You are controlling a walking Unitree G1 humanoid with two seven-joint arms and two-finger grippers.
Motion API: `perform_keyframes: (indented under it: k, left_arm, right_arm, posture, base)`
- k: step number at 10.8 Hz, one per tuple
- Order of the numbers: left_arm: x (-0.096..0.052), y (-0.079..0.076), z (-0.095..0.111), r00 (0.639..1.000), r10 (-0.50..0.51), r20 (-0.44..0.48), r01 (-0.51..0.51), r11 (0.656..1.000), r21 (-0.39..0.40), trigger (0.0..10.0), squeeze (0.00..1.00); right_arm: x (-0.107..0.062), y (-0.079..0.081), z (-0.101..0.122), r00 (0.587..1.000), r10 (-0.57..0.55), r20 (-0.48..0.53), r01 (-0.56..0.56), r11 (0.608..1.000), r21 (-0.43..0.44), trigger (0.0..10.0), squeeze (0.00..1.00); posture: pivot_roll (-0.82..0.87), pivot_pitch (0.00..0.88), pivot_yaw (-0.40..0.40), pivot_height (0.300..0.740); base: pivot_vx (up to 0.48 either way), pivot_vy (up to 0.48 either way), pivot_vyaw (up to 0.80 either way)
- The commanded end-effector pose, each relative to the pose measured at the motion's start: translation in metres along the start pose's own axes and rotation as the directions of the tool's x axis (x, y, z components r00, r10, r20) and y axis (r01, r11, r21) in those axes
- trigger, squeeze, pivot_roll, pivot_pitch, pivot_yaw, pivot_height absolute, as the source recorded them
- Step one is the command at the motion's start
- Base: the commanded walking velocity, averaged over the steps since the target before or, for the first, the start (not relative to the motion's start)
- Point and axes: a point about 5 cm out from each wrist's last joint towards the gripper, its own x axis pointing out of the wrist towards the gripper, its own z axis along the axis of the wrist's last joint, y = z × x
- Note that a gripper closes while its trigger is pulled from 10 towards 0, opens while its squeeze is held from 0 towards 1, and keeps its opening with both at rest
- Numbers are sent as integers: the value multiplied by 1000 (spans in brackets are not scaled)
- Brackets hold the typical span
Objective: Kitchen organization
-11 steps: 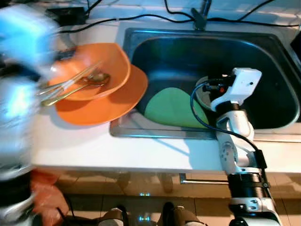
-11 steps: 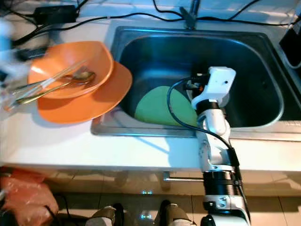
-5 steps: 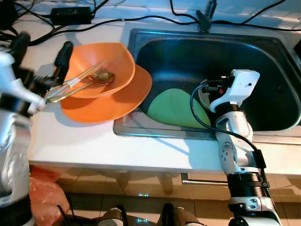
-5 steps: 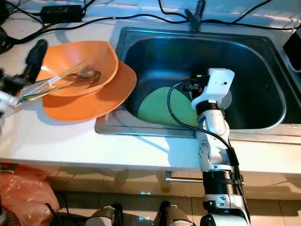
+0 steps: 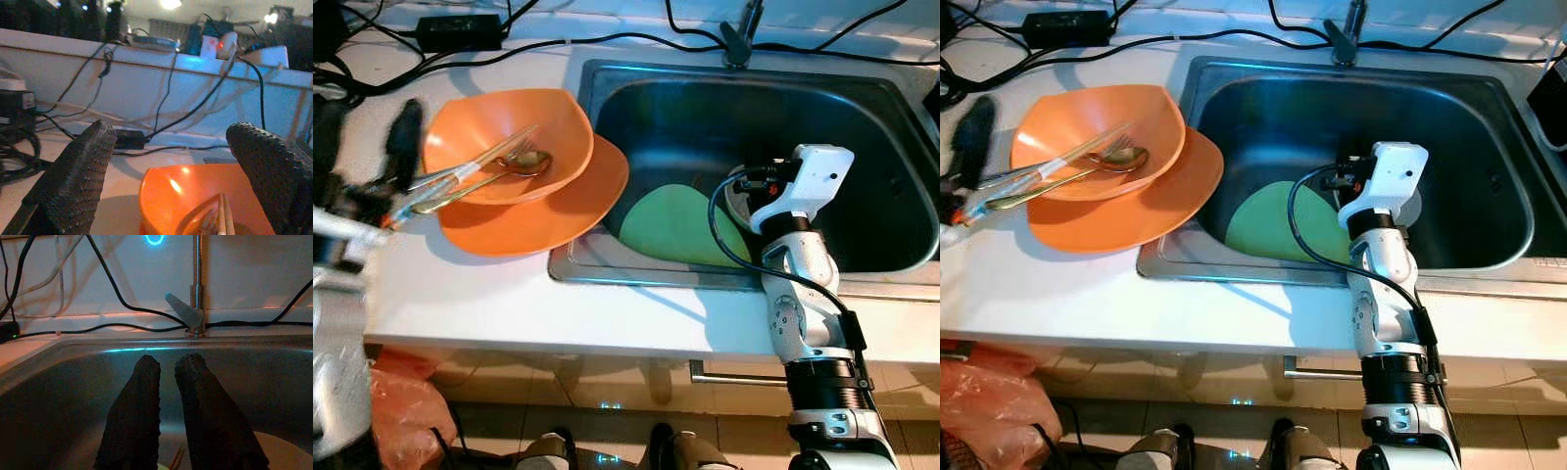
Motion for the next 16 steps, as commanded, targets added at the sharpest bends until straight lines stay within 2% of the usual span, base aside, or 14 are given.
perform_keyframes:
  k: [1,2,3,6,8,10,12,14,15,16]
  left_arm:
    - [-4,-1,7,1000,11,23,-11,1000,-6,10000,0]
    - [-11,0,3,999,32,2,-32,999,-30,10000,0]
    - [-23,-4,-10,997,53,-57,-56,996,-62,10000,0]
    - [-36,-6,-20,993,61,-101,-71,992,-101,10000,0]
    - [-37,-9,-21,993,58,-100,-68,992,-104,10000,0]
    - [-28,-12,-20,995,36,-88,-43,996,-79,10000,0]
    - [3,-22,4,999,22,32,-25,997,74,10000,0]
    - [19,-34,16,994,-34,100,25,996,90,10000,0]
    - [21,-37,7,996,-39,83,33,997,70,10000,0]
    - [22,-44,-15,997,-71,19,69,994,81,10000,0]
  right_arm:
    - [-8,-2,-16,998,-15,-56,17,999,28,10000,0]
    - [-8,-2,-17,998,-13,-57,14,999,29,10000,0]
    - [-8,-1,-17,998,-7,-58,9,999,31,10000,0]
    - [-8,-2,-16,999,-9,-52,11,999,30,10000,0]
    - [-7,-1,-16,999,-6,-48,8,999,36,10000,0]
    - [-7,0,-16,999,-3,-46,5,999,37,10000,0]
    - [-5,-1,-14,999,-5,-40,7,999,35,10000,0]
    - [-5,0,-13,999,-6,-32,7,999,35,10000,0]
    - [-5,0,-13,1000,-8,-30,9,999,36,10000,0]
    - [-5,0,-13,1000,-12,-27,13,999,38,10000,0]
  posture:
    - [118,224,-19,740]
    - [122,226,-20,740]
    - [119,226,-23,740]
    - [113,225,-24,740]
    - [117,220,-28,740]
    - [117,220,-28,740]
    - [109,215,-29,740]
    - [103,206,-22,740]
    - [101,200,-17,740]
    - [98,193,-15,740]
  base:
    - [0,0,0]
    - [0,0,0]
    - [0,0,0]
    - [0,0,0]
    - [0,0,0]
    - [0,0,0]
    - [0,0,0]
    - [0,0,0]
    - [0,0,0]
    - [0,0,0]
